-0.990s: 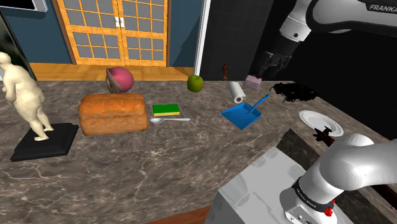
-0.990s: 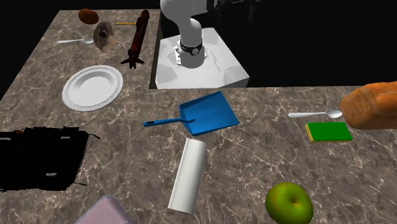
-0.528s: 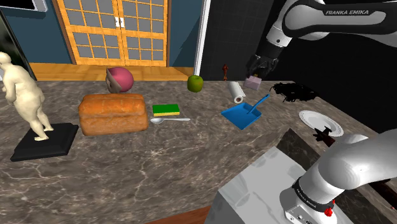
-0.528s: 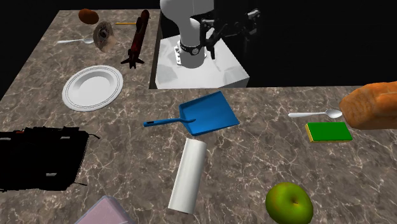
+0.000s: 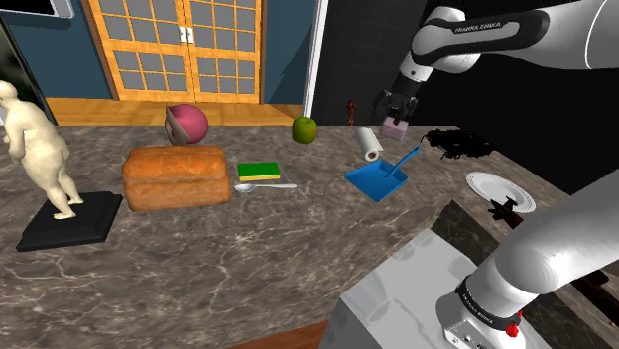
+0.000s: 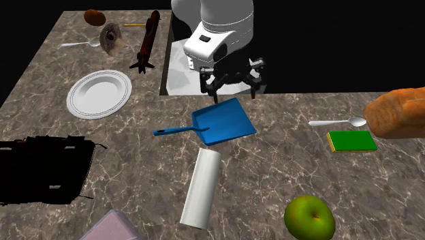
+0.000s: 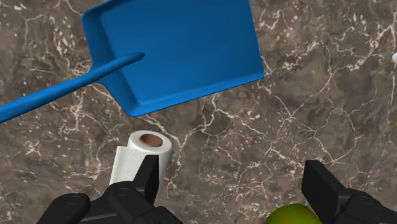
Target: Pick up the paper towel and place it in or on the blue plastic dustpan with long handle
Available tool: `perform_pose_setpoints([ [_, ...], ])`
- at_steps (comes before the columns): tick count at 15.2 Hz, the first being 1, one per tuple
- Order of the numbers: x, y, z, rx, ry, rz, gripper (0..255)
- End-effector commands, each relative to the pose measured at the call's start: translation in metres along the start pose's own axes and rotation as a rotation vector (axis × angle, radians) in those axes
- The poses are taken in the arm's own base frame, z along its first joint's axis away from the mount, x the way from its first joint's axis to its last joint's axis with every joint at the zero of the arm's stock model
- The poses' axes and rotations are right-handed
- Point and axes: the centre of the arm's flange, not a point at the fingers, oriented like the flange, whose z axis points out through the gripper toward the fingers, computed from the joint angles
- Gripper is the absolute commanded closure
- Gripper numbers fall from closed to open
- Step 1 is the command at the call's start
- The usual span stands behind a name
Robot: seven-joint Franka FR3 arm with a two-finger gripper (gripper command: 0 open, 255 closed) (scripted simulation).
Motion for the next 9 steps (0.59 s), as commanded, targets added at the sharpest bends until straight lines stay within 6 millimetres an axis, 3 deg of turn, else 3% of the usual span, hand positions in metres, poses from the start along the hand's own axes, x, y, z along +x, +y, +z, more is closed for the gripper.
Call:
perform_pose_setpoints([
  [1, 0.020, 0.013, 0.016, 0.009, -0.006, 0.028, 0],
  [9, 0.098, 0.066, 0.075, 0.047, -0.032, 0.138, 0],
])
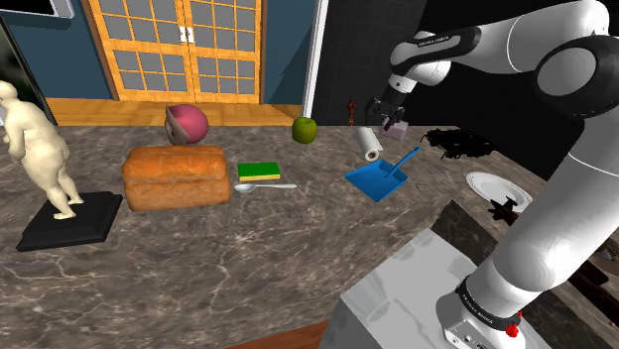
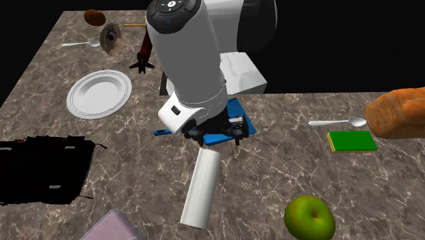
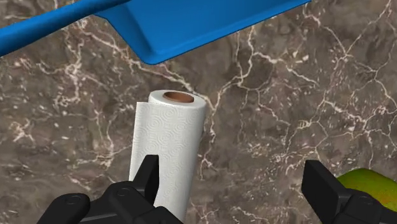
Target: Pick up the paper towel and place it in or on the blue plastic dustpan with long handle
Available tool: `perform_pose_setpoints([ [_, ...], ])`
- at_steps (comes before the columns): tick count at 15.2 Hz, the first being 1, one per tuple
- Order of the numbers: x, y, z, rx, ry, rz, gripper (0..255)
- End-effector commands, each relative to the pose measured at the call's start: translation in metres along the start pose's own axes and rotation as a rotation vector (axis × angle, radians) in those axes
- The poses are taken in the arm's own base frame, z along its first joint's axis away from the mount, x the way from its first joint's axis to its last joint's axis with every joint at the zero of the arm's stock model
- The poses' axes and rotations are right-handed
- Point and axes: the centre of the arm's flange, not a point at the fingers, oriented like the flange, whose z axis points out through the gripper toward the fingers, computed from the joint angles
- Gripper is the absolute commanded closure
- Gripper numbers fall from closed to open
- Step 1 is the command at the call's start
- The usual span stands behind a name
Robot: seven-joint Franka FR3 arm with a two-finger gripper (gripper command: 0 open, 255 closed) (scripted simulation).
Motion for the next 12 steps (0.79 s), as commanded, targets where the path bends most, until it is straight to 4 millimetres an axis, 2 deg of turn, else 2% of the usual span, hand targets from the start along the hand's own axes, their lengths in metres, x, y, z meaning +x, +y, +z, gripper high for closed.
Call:
perform_pose_setpoints([
  [1, 0.020, 0.014, 0.013, 0.010, -0.006, 0.028, 0],
  [9, 0.097, 0.067, 0.073, 0.048, -0.032, 0.138, 0],
  [12, 0.101, 0.070, 0.087, 0.051, -0.034, 0.144, 0],
])
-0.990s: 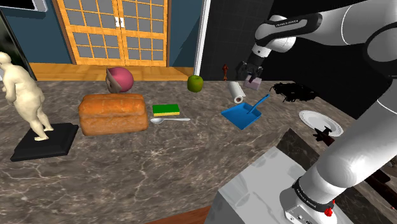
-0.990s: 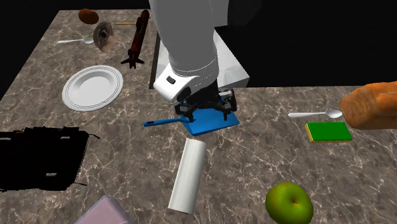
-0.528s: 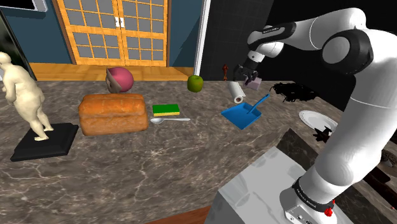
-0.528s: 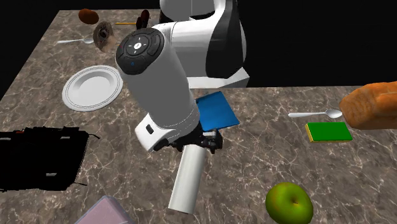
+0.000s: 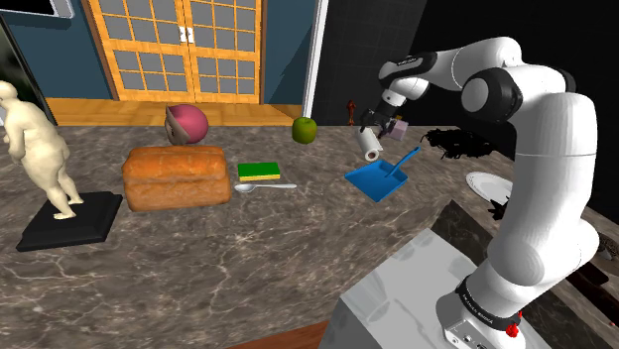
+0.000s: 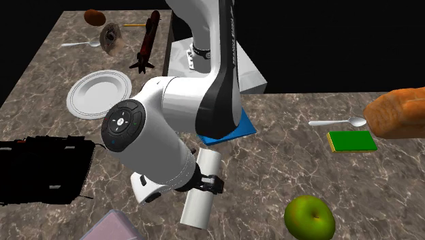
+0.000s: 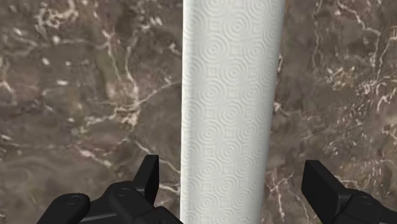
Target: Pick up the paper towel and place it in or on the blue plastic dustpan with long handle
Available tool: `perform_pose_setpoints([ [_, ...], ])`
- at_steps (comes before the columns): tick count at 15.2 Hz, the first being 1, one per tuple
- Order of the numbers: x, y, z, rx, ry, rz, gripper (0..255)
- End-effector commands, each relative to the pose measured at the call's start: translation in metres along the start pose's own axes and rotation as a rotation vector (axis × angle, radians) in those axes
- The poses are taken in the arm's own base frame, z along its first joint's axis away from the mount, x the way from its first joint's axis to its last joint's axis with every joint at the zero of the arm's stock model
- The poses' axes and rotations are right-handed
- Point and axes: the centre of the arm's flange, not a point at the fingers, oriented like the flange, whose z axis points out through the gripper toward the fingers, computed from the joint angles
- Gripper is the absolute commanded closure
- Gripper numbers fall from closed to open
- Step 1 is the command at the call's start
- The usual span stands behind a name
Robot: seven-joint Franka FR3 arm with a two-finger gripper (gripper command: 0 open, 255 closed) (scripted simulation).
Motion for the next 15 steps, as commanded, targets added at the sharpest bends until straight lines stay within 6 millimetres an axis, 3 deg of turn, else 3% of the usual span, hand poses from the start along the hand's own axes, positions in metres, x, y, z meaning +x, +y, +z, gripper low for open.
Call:
perform_pose_setpoints([
  [1, 0.002, 0.000, 0.011, 0.001, 0.000, 0.003, 0],
  [6, 0.002, 0.000, 0.035, 0.001, 0.000, 0.003, 0],
  [13, 0.002, 0.000, 0.035, 0.001, 0.000, 0.002, 0],
  [14, 0.002, 0.000, 0.035, 0.001, 0.000, 0.002, 255],
  [15, 0.002, 0.000, 0.035, 0.001, 0.000, 0.002, 255],
])
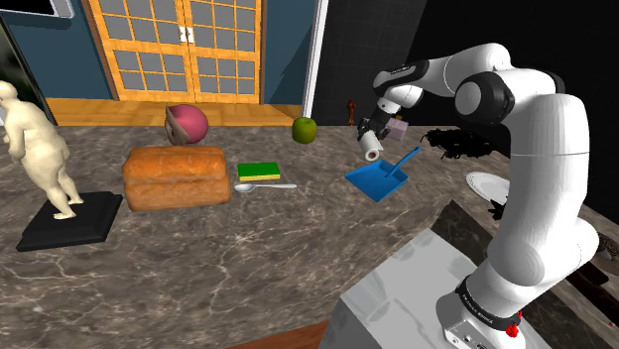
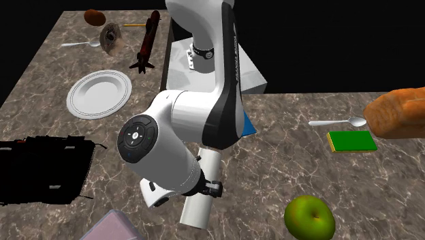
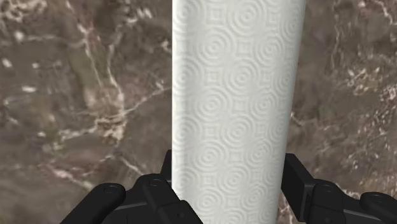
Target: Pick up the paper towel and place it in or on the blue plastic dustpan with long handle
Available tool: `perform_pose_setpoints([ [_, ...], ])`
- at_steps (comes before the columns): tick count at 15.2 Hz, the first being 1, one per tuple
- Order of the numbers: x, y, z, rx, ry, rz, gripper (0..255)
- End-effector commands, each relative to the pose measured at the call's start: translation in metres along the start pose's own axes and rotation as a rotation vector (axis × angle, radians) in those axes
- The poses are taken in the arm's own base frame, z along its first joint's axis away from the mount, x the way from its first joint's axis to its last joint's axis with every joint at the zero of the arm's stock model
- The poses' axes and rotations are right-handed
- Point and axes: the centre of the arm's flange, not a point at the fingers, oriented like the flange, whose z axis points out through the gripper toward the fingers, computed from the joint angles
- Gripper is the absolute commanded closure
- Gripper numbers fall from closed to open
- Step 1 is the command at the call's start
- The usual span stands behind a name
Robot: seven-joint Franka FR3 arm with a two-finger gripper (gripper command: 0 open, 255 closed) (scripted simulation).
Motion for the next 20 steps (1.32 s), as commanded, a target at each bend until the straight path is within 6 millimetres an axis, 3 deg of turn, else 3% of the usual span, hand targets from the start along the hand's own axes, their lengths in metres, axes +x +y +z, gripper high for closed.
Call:
perform_pose_setpoints([
  [1, 0.000, 0.000, 0.000, 0.000, 0.000, 0.000, 255],
  [8, 0.000, 0.000, 0.000, 0.000, 0.000, 0.000, 255],
  [20, 0.000, -0.016, -0.061, 0.000, 0.000, 0.000, 255],
])
